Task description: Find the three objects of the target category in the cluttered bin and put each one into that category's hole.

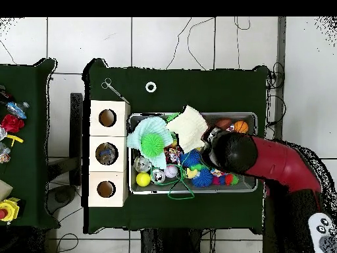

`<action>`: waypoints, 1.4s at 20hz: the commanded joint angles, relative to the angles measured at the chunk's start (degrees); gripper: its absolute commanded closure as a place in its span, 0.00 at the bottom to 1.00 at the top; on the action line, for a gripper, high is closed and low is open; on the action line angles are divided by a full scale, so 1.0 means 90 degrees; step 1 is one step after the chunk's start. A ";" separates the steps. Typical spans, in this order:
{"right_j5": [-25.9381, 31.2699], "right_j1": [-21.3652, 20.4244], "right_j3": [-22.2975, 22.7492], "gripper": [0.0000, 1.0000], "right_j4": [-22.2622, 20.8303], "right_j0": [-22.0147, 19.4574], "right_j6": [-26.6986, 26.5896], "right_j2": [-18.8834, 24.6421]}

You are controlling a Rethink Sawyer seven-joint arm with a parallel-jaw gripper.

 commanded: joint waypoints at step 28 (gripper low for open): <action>-0.0938 0.1054 0.0001 0.00 -0.1915 -0.1655 -0.0928 0.1122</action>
